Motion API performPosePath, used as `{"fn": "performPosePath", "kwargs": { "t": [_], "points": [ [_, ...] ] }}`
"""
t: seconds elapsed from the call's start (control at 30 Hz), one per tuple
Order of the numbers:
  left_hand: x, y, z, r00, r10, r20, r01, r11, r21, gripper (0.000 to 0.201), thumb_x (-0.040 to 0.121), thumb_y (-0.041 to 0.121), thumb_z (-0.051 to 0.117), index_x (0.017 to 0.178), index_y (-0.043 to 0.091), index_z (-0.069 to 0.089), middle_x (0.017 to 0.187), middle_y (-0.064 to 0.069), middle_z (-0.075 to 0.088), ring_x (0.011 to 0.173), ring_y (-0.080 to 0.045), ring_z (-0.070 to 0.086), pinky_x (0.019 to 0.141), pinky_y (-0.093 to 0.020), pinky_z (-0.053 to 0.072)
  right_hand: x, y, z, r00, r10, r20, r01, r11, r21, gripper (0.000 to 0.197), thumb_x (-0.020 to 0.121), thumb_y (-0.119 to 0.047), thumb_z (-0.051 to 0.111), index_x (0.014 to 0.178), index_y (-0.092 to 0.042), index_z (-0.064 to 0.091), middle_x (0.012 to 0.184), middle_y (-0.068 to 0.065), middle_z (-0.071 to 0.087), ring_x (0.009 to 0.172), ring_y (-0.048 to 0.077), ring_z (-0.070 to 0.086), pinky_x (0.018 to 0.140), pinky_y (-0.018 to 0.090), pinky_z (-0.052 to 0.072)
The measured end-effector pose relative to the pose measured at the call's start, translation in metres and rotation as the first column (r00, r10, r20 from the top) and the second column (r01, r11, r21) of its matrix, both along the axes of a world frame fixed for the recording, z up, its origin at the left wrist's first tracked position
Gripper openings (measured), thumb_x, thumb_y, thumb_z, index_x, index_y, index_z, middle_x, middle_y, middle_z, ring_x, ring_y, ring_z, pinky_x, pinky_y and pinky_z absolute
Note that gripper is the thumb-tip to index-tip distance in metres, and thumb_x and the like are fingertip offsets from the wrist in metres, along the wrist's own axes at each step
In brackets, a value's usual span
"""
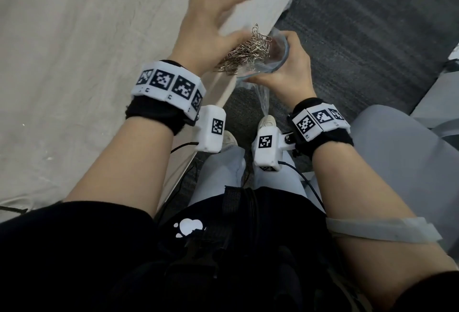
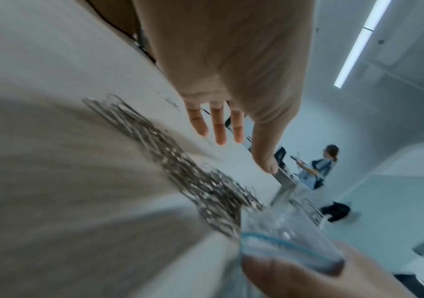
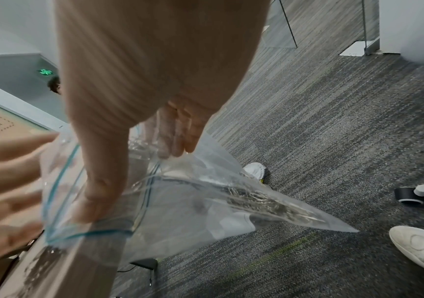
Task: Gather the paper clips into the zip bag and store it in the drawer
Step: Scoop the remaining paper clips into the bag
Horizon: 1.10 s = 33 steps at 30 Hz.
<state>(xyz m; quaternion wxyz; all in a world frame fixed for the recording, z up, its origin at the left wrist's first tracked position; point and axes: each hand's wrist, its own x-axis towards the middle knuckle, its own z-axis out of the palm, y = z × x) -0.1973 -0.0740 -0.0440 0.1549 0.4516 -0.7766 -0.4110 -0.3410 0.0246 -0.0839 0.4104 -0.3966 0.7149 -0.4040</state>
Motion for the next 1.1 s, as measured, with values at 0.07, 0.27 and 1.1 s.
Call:
{"fn": "performPosePath", "kwargs": {
  "t": [0.07,0.27,1.1],
  "points": [
    [0.011,-0.004,0.005,0.997,0.045,0.069,-0.051,0.994,0.092,0.071,0.068,0.037,0.078,0.132,0.023,0.05,0.124,-0.001,0.04,0.107,-0.008,0.041,0.091,-0.003,0.033,-0.001,0.001,0.0,1.0,0.003,-0.004,-0.003,1.0,-0.001,0.076,0.046,-0.038,0.089,0.107,-0.017,0.048,0.102,-0.009,0.061,0.093,-0.004,0.059,0.08,0.008,0.045],
    [0.014,-0.007,0.011,0.953,-0.135,0.272,0.09,0.981,0.174,0.085,0.048,0.034,0.087,0.126,0.028,0.054,0.112,0.003,0.043,0.07,-0.006,0.042,0.08,-0.025,0.043,-0.001,0.0,0.001,1.0,0.011,-0.014,-0.011,1.0,0.0,0.076,0.047,-0.037,0.089,0.108,-0.013,0.05,0.097,-0.016,0.057,0.088,-0.011,0.055,0.076,0.005,0.043],
    [-0.004,-0.001,-0.004,0.997,-0.08,0.022,0.078,0.994,0.074,0.034,0.076,0.008,0.067,0.108,0.02,0.068,0.103,0.003,0.053,0.078,-0.01,0.053,0.062,-0.004,0.038,0.0,0.0,0.003,0.999,0.011,-0.047,-0.01,1.0,0.021,0.082,0.045,-0.051,0.084,0.11,-0.015,0.05,0.111,-0.002,0.061,0.106,0.008,0.058,0.091,0.023,0.048]
  ]
}}
